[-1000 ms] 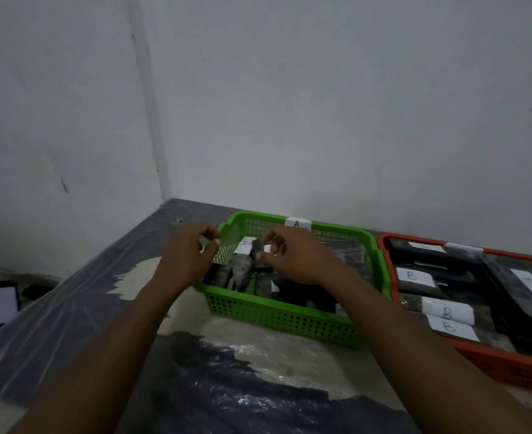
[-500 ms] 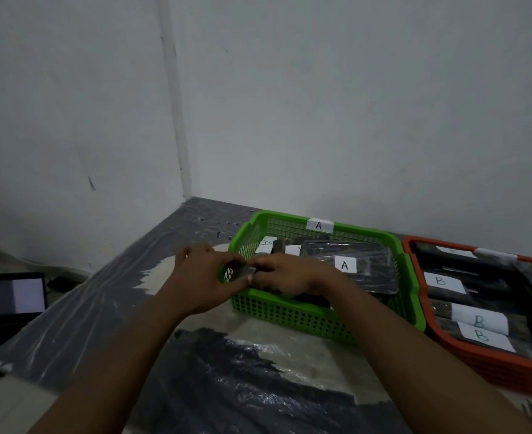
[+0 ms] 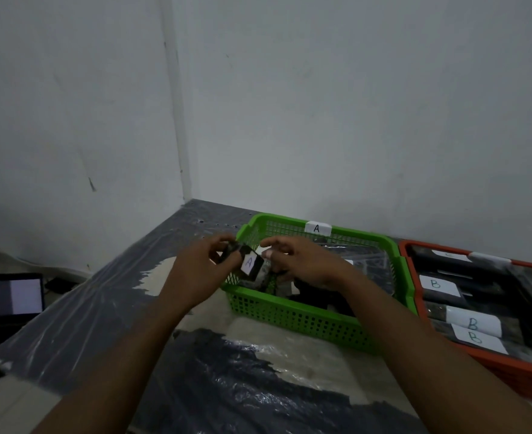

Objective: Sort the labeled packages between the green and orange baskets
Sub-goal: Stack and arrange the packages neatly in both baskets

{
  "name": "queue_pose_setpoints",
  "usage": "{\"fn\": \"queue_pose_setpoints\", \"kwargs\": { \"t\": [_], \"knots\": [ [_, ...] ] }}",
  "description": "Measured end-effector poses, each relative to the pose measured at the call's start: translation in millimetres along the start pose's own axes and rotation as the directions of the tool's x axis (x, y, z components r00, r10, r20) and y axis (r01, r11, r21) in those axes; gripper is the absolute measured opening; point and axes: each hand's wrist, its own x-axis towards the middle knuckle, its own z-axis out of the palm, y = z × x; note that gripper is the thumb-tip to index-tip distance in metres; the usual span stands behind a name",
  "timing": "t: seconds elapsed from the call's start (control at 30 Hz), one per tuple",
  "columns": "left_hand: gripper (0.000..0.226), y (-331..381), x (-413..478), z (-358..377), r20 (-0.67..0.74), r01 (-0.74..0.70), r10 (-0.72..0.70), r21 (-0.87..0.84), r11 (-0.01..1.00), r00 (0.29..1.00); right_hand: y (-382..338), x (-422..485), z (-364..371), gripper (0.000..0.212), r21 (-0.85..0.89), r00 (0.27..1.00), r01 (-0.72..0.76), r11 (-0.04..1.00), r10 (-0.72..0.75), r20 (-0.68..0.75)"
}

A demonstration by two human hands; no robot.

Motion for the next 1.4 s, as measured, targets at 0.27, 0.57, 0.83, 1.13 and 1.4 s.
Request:
{"fn": "queue_pose_setpoints", "kwargs": {
  "t": [0.27,0.57,0.83,1.13,1.4],
  "knots": [
    [0.023,-1.3,6.9,-3.7,0.033,0.07,-0.063,-0.293,0.954,0.997,4.6,-7.2,3.0,0.039,0.346,0.999,0.033,0.937,-0.035,-0.002],
    [0.058,20.8,23.0,-12.9,0.182,-0.197,0.218,-0.129,0.972,0.959,-8.9,-11.7,-35.5,0.029,0.256,0.99,0.097,0.962,-0.066,-0.124],
    [0.053,28.0,86.2,20.2,0.226,-0.27,0.29,-0.116,0.956,0.93,-14.1,-3.6,-77.1,0.051,-0.335,0.935,0.146,0.931,-0.24,-0.259],
    [0.054,-3.0,131.5,64.8,0.331,-0.297,0.187,0.322,0.899,0.925,4.9,50.2,-73.7,0.055,-0.589,0.96,-0.035,0.807,-0.137,-0.244],
    [0.035,-29.4,140.1,88.4,0.326,-0.284,0.111,0.55,0.785,0.939,19.9,92.9,-40.0,0.047,-0.7,0.973,-0.164,0.696,-0.004,-0.232]
  ]
}}
